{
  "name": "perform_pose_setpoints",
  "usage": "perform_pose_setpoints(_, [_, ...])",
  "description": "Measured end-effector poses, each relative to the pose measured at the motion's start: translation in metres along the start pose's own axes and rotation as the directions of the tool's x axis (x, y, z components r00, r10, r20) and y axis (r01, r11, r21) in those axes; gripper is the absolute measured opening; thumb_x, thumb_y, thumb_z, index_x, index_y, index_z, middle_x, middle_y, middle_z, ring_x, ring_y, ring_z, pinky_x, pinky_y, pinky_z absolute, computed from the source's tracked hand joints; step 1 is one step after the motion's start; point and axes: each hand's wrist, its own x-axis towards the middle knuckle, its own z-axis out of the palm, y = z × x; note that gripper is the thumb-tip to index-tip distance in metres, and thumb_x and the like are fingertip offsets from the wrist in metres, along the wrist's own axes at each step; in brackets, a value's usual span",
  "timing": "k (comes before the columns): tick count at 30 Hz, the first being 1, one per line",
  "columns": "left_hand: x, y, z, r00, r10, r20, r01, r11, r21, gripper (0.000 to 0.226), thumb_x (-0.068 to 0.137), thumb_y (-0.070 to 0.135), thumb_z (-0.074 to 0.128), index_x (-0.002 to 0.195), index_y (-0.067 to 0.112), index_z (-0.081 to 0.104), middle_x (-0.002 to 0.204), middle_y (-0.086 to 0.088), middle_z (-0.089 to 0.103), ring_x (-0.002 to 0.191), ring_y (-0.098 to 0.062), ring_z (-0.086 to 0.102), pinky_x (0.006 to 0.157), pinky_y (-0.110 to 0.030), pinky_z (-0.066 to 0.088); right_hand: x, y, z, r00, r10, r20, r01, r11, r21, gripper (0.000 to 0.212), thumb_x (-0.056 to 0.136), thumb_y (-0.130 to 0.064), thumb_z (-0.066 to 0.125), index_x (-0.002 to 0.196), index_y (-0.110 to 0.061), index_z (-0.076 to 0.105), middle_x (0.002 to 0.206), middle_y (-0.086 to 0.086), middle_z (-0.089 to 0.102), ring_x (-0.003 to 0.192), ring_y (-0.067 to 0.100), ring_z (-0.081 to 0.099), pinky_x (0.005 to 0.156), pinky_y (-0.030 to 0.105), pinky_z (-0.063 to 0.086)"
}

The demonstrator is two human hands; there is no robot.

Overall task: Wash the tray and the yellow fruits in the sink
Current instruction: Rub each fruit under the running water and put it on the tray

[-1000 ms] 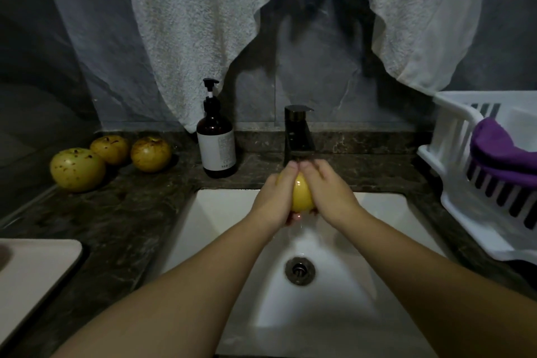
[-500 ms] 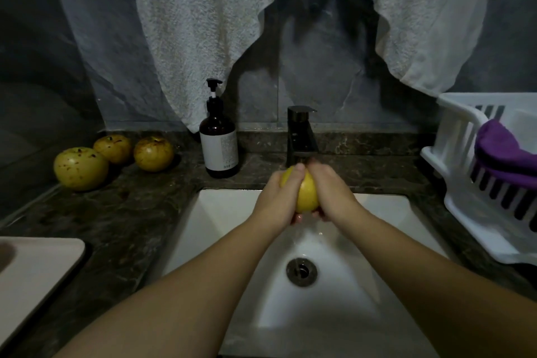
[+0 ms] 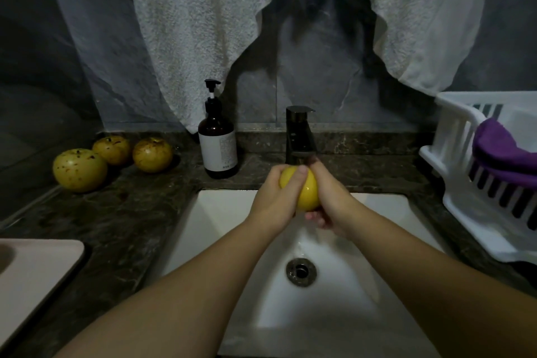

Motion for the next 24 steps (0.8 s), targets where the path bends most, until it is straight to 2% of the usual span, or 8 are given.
perform_pose_setpoints(4, [-0.0005, -0.0003, -0.001, 0.996, -0.072, 0.057, 0.076, 0.995, -0.071, 0.048, 0.089, 0.078, 0.043, 0.107, 0.037, 0.061, 0.091, -0.005, 0.073, 0.071, -0.023, 0.072, 0.051, -0.029, 0.052, -0.0002, -0.0009, 0.0011, 0.991, -0.12, -0.056, 0.118, 0.992, -0.043, 0.059, 0.086, -0.081, 0.038, 0.114, -0.033, 0.059, 0.098, 0.005, 0.067, 0.08, 0.021, 0.067, 0.059, 0.034, 0.053])
perform_pose_setpoints(7, [0.0008, -0.0029, -0.0013, 1.0, -0.011, -0.002, 0.011, 0.999, 0.033, 0.043, 0.089, 0.078, 0.047, 0.11, 0.042, 0.057, 0.101, -0.002, 0.071, 0.082, -0.019, 0.072, 0.058, -0.032, 0.058, -0.0002, -0.0016, 0.0017, 1.0, 0.0, 0.005, 0.0, 0.998, 0.056, 0.052, 0.094, -0.076, 0.036, 0.105, -0.031, 0.059, 0.092, 0.013, 0.07, 0.063, 0.021, 0.066, 0.052, 0.028, 0.049])
perform_pose_setpoints(10, [-0.0027, 0.0002, -0.0022, 0.974, -0.199, 0.106, 0.21, 0.973, -0.1, 0.069, 0.084, 0.086, 0.04, 0.117, 0.029, 0.06, 0.084, -0.007, 0.073, 0.062, -0.02, 0.07, 0.054, -0.029, 0.054, -0.0015, -0.0002, 0.0009, 0.974, -0.195, -0.111, 0.182, 0.976, -0.121, 0.047, 0.097, -0.069, 0.037, 0.111, -0.031, 0.059, 0.106, 0.004, 0.065, 0.09, 0.021, 0.065, 0.076, 0.039, 0.055])
perform_pose_setpoints(12, [-0.0016, -0.0009, -0.0022, 0.989, -0.137, 0.052, 0.138, 0.99, -0.009, 0.08, 0.072, 0.092, 0.039, 0.118, 0.029, 0.059, 0.098, -0.004, 0.072, 0.076, -0.021, 0.072, 0.066, -0.039, 0.062, -0.001, 0.0008, 0.0015, 0.988, -0.137, -0.07, 0.133, 0.989, -0.058, 0.049, 0.097, -0.071, 0.037, 0.113, -0.03, 0.059, 0.098, 0.003, 0.065, 0.083, 0.022, 0.066, 0.064, 0.032, 0.052])
perform_pose_setpoints(14, [-0.0002, -0.0035, -0.0026, 1.0, -0.011, -0.027, 0.014, 0.995, 0.102, 0.078, 0.068, 0.092, 0.042, 0.119, 0.034, 0.056, 0.108, 0.002, 0.068, 0.095, -0.021, 0.07, 0.085, -0.049, 0.062, -0.0028, -0.0016, 0.0019, 0.999, 0.045, 0.022, -0.046, 0.998, 0.046, 0.055, 0.094, -0.076, 0.035, 0.111, -0.03, 0.059, 0.079, 0.007, 0.066, 0.057, 0.02, 0.063, 0.047, 0.023, 0.042])
perform_pose_setpoints(18, [-0.0038, 0.0009, -0.0041, 0.972, -0.221, 0.078, 0.225, 0.973, -0.044, 0.076, 0.076, 0.09, 0.038, 0.116, 0.028, 0.061, 0.098, -0.009, 0.07, 0.07, -0.023, 0.071, 0.057, -0.033, 0.057, -0.0026, 0.0012, 0.0024, 0.984, -0.152, -0.097, 0.14, 0.983, -0.115, 0.055, 0.087, -0.082, 0.034, 0.102, -0.034, 0.056, 0.094, 0.0, 0.065, 0.079, 0.017, 0.066, 0.061, 0.032, 0.053])
perform_pose_setpoints(22, [-0.0013, -0.0021, -0.0027, 1.0, -0.007, -0.03, 0.009, 0.998, 0.07, 0.071, 0.072, 0.087, 0.044, 0.117, 0.034, 0.058, 0.106, -0.005, 0.07, 0.084, -0.021, 0.072, 0.067, -0.04, 0.062, -0.0017, 0.0017, 0.0025, 0.994, 0.1, 0.049, -0.105, 0.988, 0.112, 0.063, 0.088, -0.081, 0.041, 0.109, -0.025, 0.061, 0.075, 0.01, 0.071, 0.056, 0.02, 0.068, 0.043, 0.024, 0.046])
perform_pose_setpoints(24, [-0.0047, 0.0013, -0.0035, 0.988, -0.139, 0.068, 0.142, 0.989, -0.035, 0.074, 0.073, 0.089, 0.043, 0.117, 0.033, 0.06, 0.097, -0.008, 0.073, 0.071, -0.02, 0.072, 0.059, -0.033, 0.057, 0.0002, 0.0022, 0.0033, 0.998, -0.06, -0.031, 0.06, 0.998, 0.015, 0.064, 0.085, -0.082, 0.04, 0.115, -0.028, 0.059, 0.092, 0.007, 0.071, 0.073, 0.02, 0.07, 0.055, 0.036, 0.058])
